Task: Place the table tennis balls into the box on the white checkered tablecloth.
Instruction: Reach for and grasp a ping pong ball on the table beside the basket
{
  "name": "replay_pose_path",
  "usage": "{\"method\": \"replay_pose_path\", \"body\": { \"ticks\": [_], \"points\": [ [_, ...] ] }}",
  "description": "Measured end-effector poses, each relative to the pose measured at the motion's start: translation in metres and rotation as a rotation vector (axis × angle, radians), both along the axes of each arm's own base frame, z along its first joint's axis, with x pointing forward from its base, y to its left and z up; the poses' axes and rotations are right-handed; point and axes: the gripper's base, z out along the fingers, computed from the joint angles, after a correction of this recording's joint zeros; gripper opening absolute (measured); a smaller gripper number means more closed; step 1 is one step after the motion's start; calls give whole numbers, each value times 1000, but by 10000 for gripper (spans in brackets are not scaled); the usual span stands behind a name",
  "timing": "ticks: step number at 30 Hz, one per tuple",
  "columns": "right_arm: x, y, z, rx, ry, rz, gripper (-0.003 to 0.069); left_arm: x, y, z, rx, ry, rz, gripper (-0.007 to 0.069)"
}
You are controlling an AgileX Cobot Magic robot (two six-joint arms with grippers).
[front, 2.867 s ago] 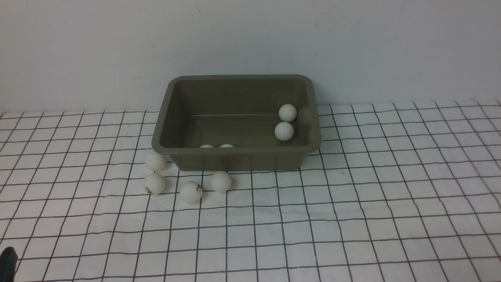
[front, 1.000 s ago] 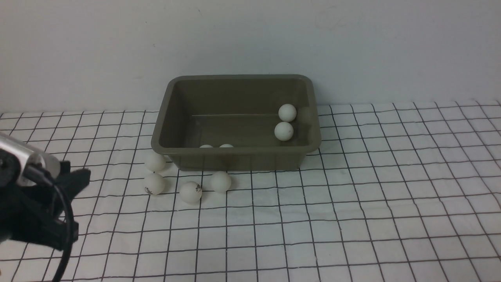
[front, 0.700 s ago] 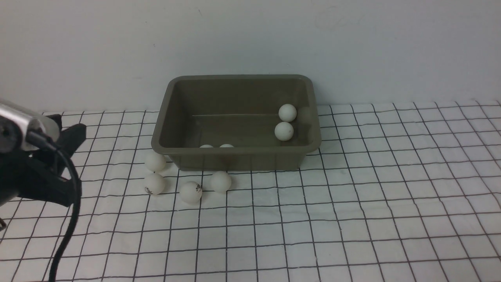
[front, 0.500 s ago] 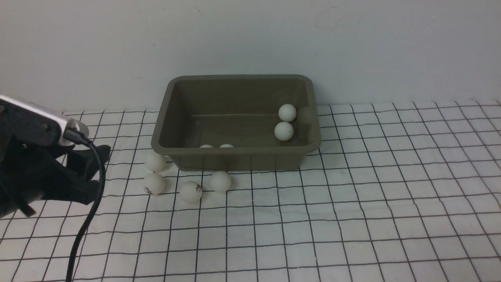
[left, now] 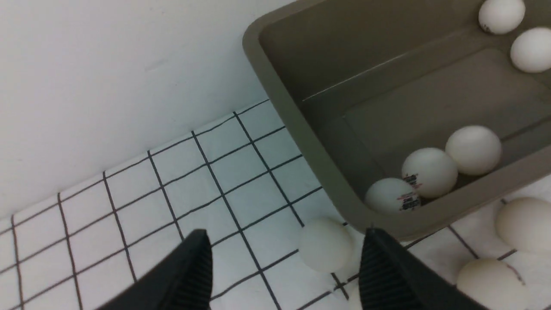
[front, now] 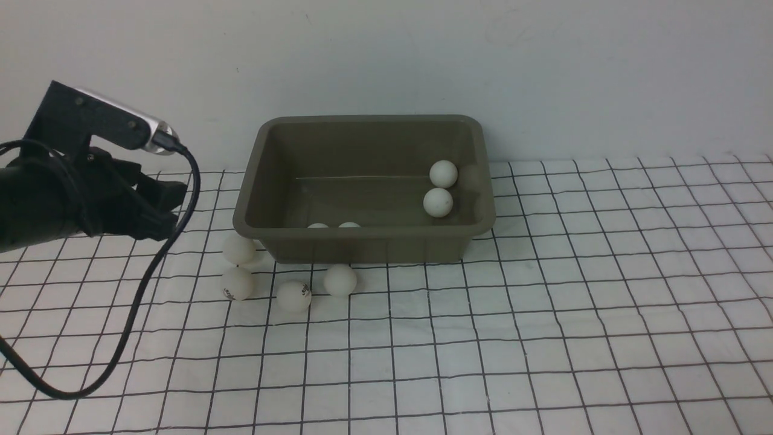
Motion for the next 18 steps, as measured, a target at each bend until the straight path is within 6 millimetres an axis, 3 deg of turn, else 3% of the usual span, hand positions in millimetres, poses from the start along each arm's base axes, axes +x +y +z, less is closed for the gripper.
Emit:
{"method": "replay_pose_path", "body": {
  "ticks": [4, 10, 18],
  "points": [
    [0, 0, 0, 0, 0, 0, 451, 12, 1, -12, 131, 44, -101, 415],
    [0, 0, 0, 0, 0, 0, 451, 18, -4, -47, 216, 165, -281, 415],
    [0, 0, 0, 0, 0, 0, 451, 23, -7, -73, 322, 193, -451, 415]
  ]
}}
